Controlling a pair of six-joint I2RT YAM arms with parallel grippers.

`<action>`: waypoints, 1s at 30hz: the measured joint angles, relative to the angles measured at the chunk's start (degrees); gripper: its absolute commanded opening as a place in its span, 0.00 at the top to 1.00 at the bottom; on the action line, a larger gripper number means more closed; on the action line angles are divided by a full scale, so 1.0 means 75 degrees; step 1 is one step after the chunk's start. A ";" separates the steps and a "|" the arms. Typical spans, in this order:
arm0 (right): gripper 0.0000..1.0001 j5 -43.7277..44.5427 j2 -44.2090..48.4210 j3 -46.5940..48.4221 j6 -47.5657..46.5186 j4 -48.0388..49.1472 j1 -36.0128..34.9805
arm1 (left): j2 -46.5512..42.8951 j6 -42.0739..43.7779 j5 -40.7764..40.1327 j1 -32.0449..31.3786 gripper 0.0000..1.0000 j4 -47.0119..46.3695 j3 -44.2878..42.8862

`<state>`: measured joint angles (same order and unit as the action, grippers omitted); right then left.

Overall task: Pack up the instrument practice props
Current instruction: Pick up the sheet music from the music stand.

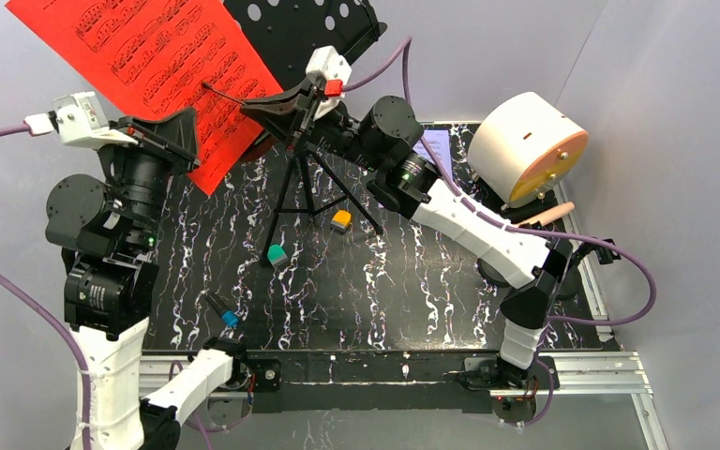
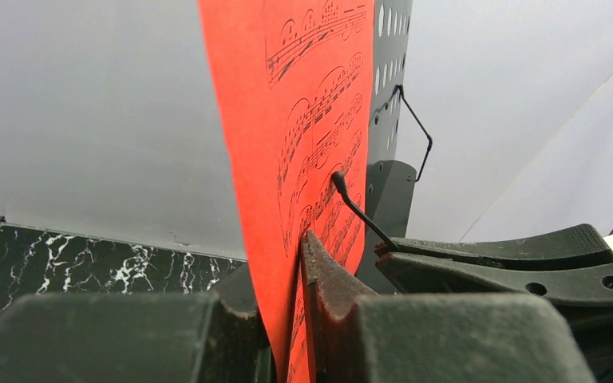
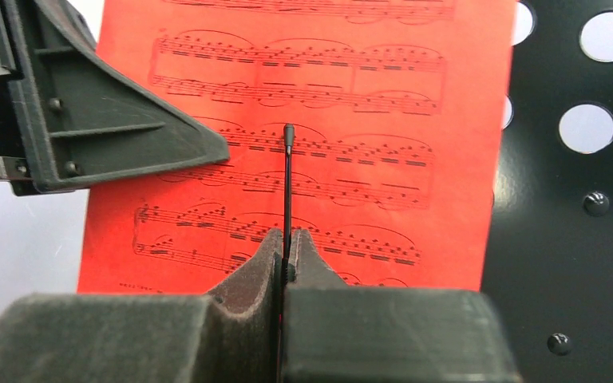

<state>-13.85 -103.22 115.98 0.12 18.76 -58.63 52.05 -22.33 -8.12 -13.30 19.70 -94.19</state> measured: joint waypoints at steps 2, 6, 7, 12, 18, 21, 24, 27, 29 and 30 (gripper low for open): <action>0.99 0.0085 0.0038 -0.0082 0.0003 0.0111 0.0000 | -0.0093 0.0020 -0.0064 0.0000 0.93 0.0006 0.0000; 0.99 0.0248 0.0052 -0.0087 0.0003 0.0152 0.0000 | -0.0242 0.0041 -0.0184 0.0000 0.95 0.0070 0.0003; 0.99 0.0286 0.0052 -0.0096 0.0006 0.0163 0.0000 | -0.0286 0.0061 -0.0230 0.0000 0.96 0.0111 0.0003; 0.99 0.0405 0.0114 -0.0256 0.0006 0.0329 0.0000 | -0.0621 0.0146 -0.0472 0.0000 0.97 0.0338 0.0149; 0.99 0.0434 0.0143 -0.0347 0.0009 0.0434 0.0000 | -0.1437 0.0207 -0.0918 0.0000 1.00 0.0708 0.0536; 0.99 0.0434 0.0154 -0.0405 0.0009 0.0490 0.0000 | -0.1973 0.0230 -0.1215 0.0003 1.00 0.0868 0.0790; 0.94 0.0428 0.0157 -0.0446 0.0023 0.0548 0.0000 | -0.2448 0.0230 -0.1483 0.0003 1.00 0.1026 0.0982; 0.83 0.0423 0.0195 -0.0557 0.0131 0.0638 0.0000 | -0.2865 0.0216 -0.1714 0.0000 1.00 0.1160 0.1189; 0.75 0.0402 0.0236 -0.0673 0.0172 0.0740 0.0000 | -0.3083 0.0172 -0.1853 0.0000 1.00 0.1306 0.1329; 0.70 0.0379 0.0265 -0.0755 0.0157 0.0772 0.0000 | -0.3159 0.0154 -0.1900 0.0003 1.00 0.1378 0.1387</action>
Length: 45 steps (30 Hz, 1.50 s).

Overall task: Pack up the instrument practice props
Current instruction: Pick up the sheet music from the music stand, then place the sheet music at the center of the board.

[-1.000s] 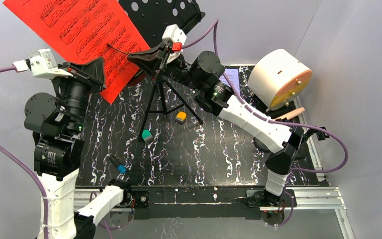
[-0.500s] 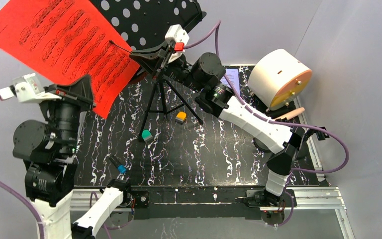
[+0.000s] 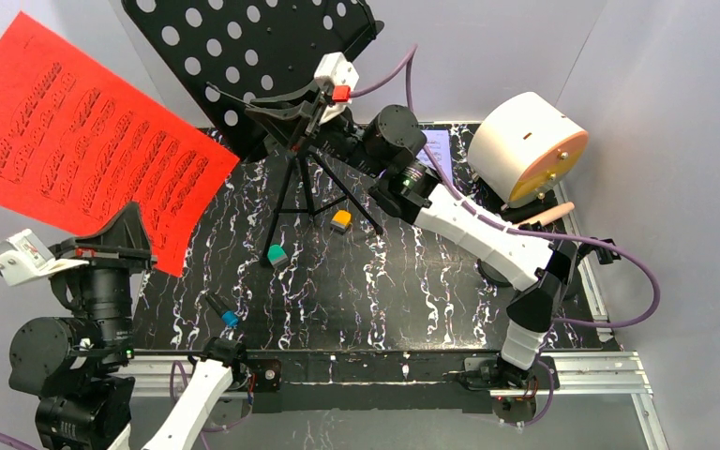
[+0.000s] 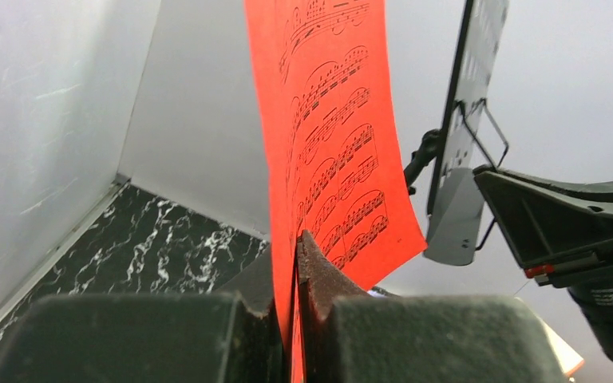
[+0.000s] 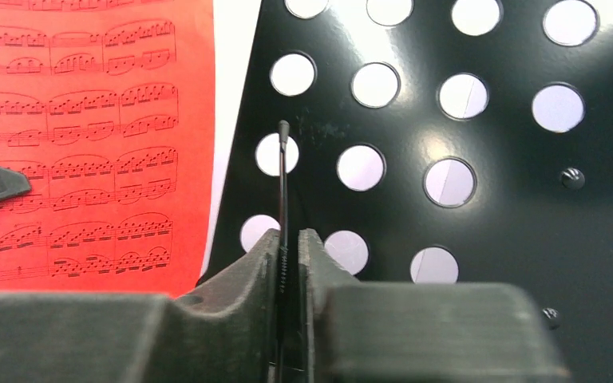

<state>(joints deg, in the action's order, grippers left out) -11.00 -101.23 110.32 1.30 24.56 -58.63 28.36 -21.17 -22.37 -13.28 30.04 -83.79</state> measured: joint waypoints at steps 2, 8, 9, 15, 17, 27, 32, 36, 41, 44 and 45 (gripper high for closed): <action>0.62 -0.0015 0.0061 -0.0111 0.0015 -0.0012 0.0000 | -0.0169 -0.0076 -0.0108 0.0000 1.00 0.0189 0.0163; 0.37 -0.0012 0.0239 -0.0746 -0.0035 -0.0020 0.0026 | -0.0443 -0.0431 -0.0195 0.0000 1.00 0.0664 0.0647; 0.35 -0.0009 0.0254 -0.0816 -0.0041 -0.0017 0.0041 | -0.0475 -0.0510 -0.0187 0.0000 1.00 0.0714 0.0761; 0.20 -0.0044 0.0941 -0.1684 -0.0554 0.0006 0.0073 | -0.0519 -0.1049 0.0114 -0.0003 1.00 0.0901 0.1309; 0.14 -0.0093 0.1416 -0.2232 -0.0863 0.0035 0.0073 | -0.0519 -0.1262 0.0251 0.0000 1.00 0.0912 0.1498; 0.02 -0.0478 0.3780 -0.5866 -0.3261 0.0475 0.0073 | -0.0431 -0.2442 0.1119 0.0000 1.00 0.0810 0.2678; 0.02 -0.0775 0.4060 -0.7376 -0.4666 0.0408 0.0055 | -0.0245 -0.3075 0.1559 0.0000 1.00 0.0731 0.3177; 0.02 -0.0778 0.4033 -0.8160 -0.5447 0.0356 -0.0085 | -0.0204 -0.3541 0.1792 0.0000 1.00 0.0673 0.3596; 0.03 -0.0501 0.3681 -0.8603 -0.6187 0.1075 -0.0592 | -0.0166 -0.4089 0.2025 -0.0003 1.00 0.0629 0.3972; 0.03 -0.0303 0.3246 -0.8670 -0.6513 0.1594 -0.0842 | -0.0020 -0.4456 0.2095 -0.0003 1.00 0.0656 0.4065; 0.03 -0.0221 0.3098 -0.8684 -0.6630 0.1757 -0.0918 | 0.0047 -0.4587 0.2104 0.0000 1.00 0.0670 0.4068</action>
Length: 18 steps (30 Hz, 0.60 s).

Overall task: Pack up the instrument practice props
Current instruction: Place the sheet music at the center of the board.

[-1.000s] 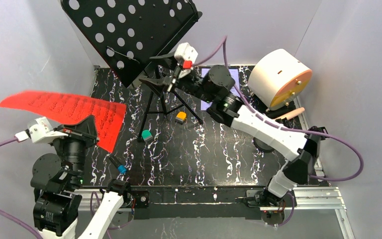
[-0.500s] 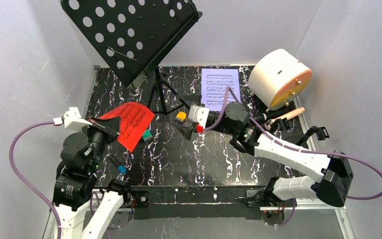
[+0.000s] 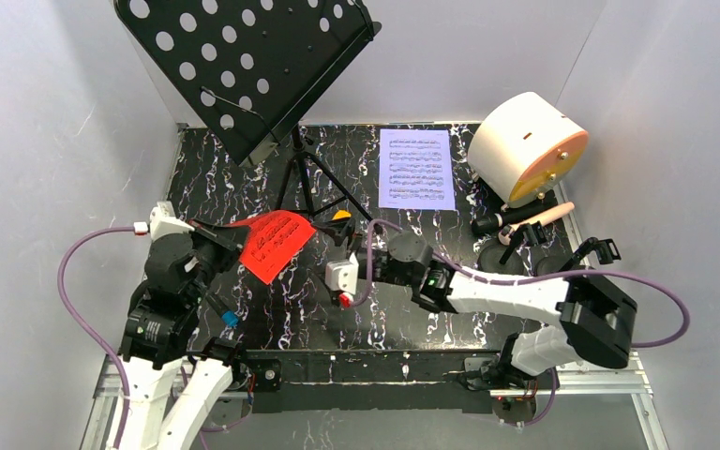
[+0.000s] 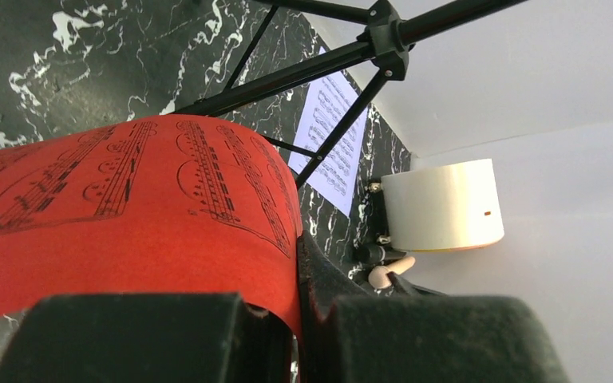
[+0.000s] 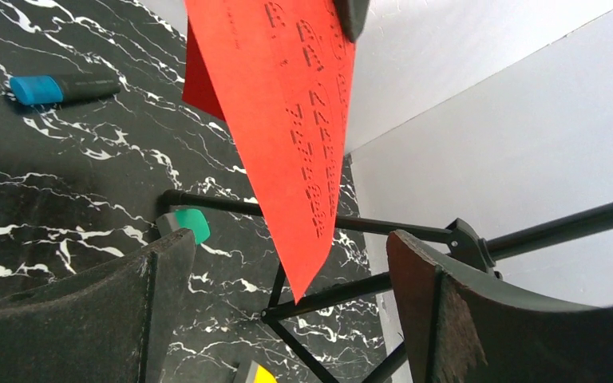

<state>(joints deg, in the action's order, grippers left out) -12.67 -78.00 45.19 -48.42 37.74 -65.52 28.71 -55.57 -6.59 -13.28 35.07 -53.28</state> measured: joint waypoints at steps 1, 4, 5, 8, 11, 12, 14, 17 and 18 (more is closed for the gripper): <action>0.03 0.0105 -0.0189 -0.0003 -0.0160 0.0221 -0.0090 | 0.0067 -0.0140 0.0003 0.0000 1.00 0.0017 0.0000; 0.05 0.0338 -0.0629 -0.0003 -0.0458 0.0714 -0.0265 | 0.0221 -0.0530 0.0003 -0.0003 1.00 0.0143 0.0000; 0.05 0.0411 -0.0772 -0.0003 -0.0554 0.0912 -0.0315 | 0.0259 -0.0641 0.0003 0.0000 1.00 0.0192 0.0000; 0.11 0.0697 -0.1212 -0.0003 -0.0822 0.1553 -0.0437 | 0.0297 -0.0892 0.0023 -0.0003 1.00 0.0265 0.0009; 0.20 0.0965 -0.1644 -0.0003 -0.1008 0.2180 -0.0525 | 0.0294 -0.1105 0.0064 -0.0003 1.00 0.0312 0.0044; 0.23 0.1032 -0.1757 0.0000 -0.1049 0.2326 -0.0536 | 0.0294 -0.1163 0.0082 -0.0003 1.00 0.0323 0.0058; 0.30 0.1105 -0.1923 0.0012 -0.1139 0.2509 -0.0565 | 0.0271 -0.1291 0.0119 -0.0003 1.00 0.0329 0.0117; 0.39 0.1183 -0.2113 0.0090 -0.1215 0.2614 -0.0583 | 0.0210 -0.1431 0.0195 0.0000 1.00 0.0367 0.0230; 0.43 0.1215 -0.2136 0.0114 -0.1244 0.2629 -0.0589 | 0.0195 -0.1469 0.0210 0.0000 1.00 0.0370 0.0262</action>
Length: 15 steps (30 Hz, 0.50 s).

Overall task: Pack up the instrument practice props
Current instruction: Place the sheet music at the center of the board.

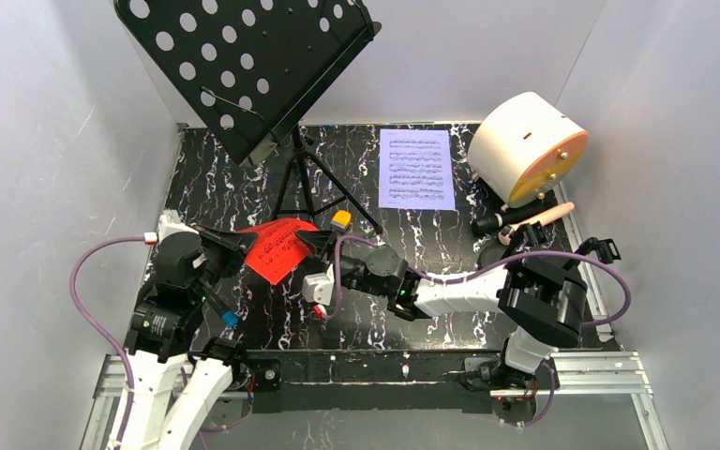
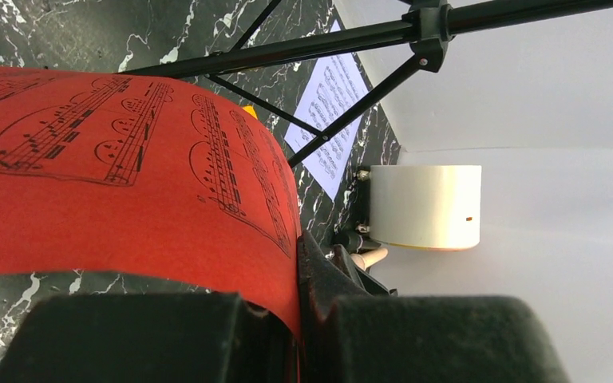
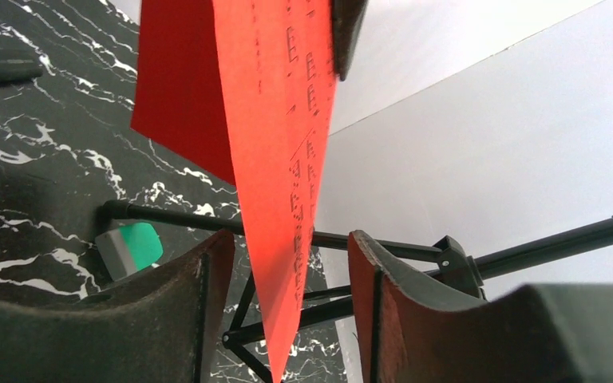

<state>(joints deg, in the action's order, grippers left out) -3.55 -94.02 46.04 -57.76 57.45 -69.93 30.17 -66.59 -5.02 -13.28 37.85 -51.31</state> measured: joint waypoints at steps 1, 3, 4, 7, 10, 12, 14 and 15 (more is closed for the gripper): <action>0.47 0.0020 -0.0012 0.0020 -0.0020 0.0038 -0.0006 | -0.0009 -0.0023 0.0020 0.0000 1.00 0.0003 0.0029; 0.52 0.0044 -0.0015 0.0070 -0.0076 0.0134 -0.0029 | -0.0026 -0.0076 0.0061 -0.0003 1.00 0.0015 0.0067; 0.54 0.0050 -0.0015 0.0102 -0.0102 0.0172 -0.0041 | -0.0047 -0.0096 0.0090 -0.0003 1.00 0.0003 0.0096; 0.59 0.0050 -0.0015 0.0172 -0.0117 0.0242 -0.0061 | -0.0090 -0.0152 0.0201 -0.0003 1.00 0.0006 0.0195; 0.68 0.0047 -0.0015 0.0195 -0.0125 0.0286 -0.0082 | -0.0093 -0.0187 0.0329 -0.0003 1.00 -0.0003 0.0271; 0.77 0.0035 -0.0015 0.0198 -0.0125 0.0294 -0.0085 | -0.0093 -0.0198 0.0393 0.0000 1.00 0.0006 0.0294; 0.92 0.0023 -0.0015 0.0204 -0.0143 0.0283 -0.0087 | -0.0108 -0.0213 0.0425 -0.0003 1.00 -0.0003 0.0297; 0.99 0.0023 -0.0015 0.0207 -0.0140 0.0268 -0.0087 | -0.0122 -0.0213 0.0440 0.0000 1.00 -0.0003 0.0297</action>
<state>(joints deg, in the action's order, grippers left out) -3.38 -94.13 47.59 -58.81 59.46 -70.59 29.26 -68.18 -1.72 -13.28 37.82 -49.08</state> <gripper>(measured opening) 0.197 0.007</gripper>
